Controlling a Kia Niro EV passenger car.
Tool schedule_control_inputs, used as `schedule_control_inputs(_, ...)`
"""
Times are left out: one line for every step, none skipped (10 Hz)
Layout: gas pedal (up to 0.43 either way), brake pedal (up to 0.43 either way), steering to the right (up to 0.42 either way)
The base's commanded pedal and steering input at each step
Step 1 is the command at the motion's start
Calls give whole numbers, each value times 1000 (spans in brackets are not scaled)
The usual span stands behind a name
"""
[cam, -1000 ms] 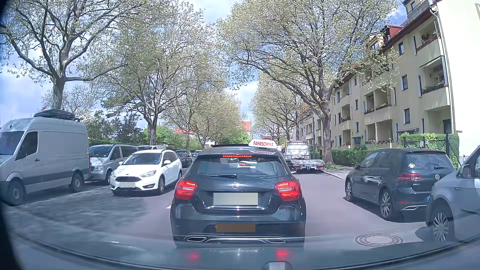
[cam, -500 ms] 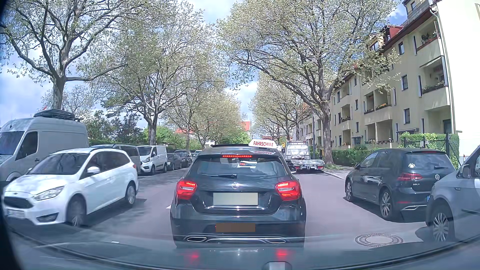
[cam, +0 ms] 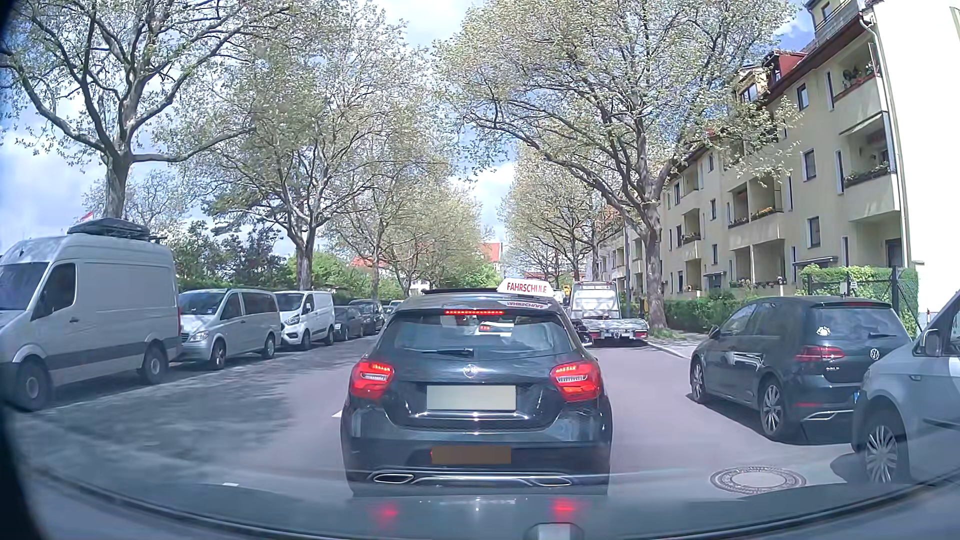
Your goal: Follow the waypoints while adhering to traffic rules and regulations
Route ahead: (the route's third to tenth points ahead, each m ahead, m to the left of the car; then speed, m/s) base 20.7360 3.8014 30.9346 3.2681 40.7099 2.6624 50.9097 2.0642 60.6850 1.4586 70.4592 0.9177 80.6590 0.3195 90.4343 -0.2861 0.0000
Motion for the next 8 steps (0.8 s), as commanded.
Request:
schedule_control_inputs(0,390,-4)
schedule_control_inputs(0,390,-4)
schedule_control_inputs(0,390,-4)
schedule_control_inputs(0,390,-4)
schedule_control_inputs(0,390,-4)
schedule_control_inputs(0,390,-4)
schedule_control_inputs(0,390,-4)
schedule_control_inputs(0,390,-4)
